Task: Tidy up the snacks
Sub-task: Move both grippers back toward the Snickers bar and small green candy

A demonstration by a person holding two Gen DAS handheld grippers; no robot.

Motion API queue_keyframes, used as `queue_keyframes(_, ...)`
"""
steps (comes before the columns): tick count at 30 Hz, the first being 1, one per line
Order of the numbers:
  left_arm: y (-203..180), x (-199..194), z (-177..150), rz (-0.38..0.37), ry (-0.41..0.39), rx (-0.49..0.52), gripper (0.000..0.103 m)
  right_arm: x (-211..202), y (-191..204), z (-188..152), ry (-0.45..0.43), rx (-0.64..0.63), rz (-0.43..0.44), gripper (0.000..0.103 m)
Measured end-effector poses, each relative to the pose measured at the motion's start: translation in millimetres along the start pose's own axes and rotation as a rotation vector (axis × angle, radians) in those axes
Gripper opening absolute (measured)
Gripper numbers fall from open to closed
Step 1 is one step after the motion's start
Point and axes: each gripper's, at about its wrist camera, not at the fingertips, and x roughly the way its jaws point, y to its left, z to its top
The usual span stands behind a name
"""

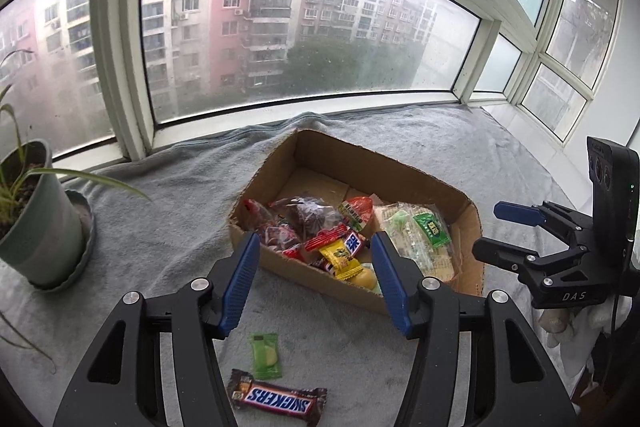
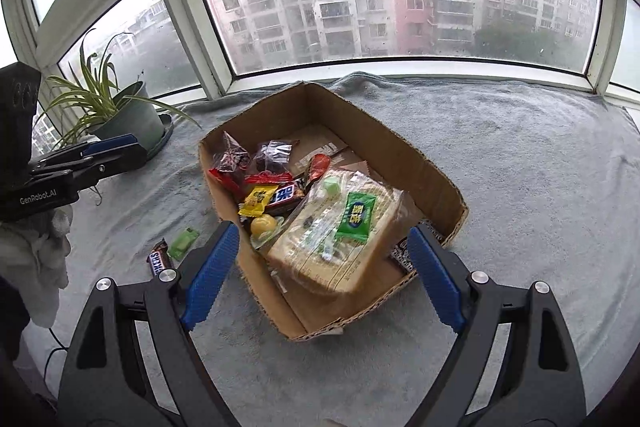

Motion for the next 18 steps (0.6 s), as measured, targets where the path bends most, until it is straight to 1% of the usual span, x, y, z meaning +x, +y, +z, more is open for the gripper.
queue_keyframes(6,33,-28,-24,0.043,-0.007,-0.081,0.057,-13,16,-19,-0.010,0.029,0.049,0.088)
queue_keyframes(8,42,-36,-34,0.064,-0.007,-0.105,0.057,-15,27,-25,-0.002,0.019,0.078,0.088)
queue_keyframes(10,52,-44,-47,0.074,-0.005,-0.140,0.057,-15,39,-31,-0.002,-0.006,0.073,0.088)
queue_keyframes(11,57,-47,-53,0.075,-0.001,-0.157,0.057,-14,47,-33,0.001,-0.028,0.067,0.087)
queue_keyframes(12,61,-49,-60,0.076,0.005,-0.174,0.057,-12,55,-35,0.009,-0.057,0.064,0.081)
queue_keyframes(13,64,-50,-65,0.077,0.011,-0.186,0.057,-10,63,-37,0.015,-0.083,0.063,0.078)
queue_keyframes(14,67,-50,-71,0.079,0.020,-0.193,0.057,-7,71,-39,0.024,-0.107,0.072,0.070)
queue_keyframes(15,70,-50,-76,0.085,0.028,-0.198,0.057,-3,78,-41,0.037,-0.127,0.081,0.067)
queue_keyframes(18,78,-48,-84,0.081,0.055,-0.218,0.056,8,96,-45,0.064,-0.179,0.117,0.067)
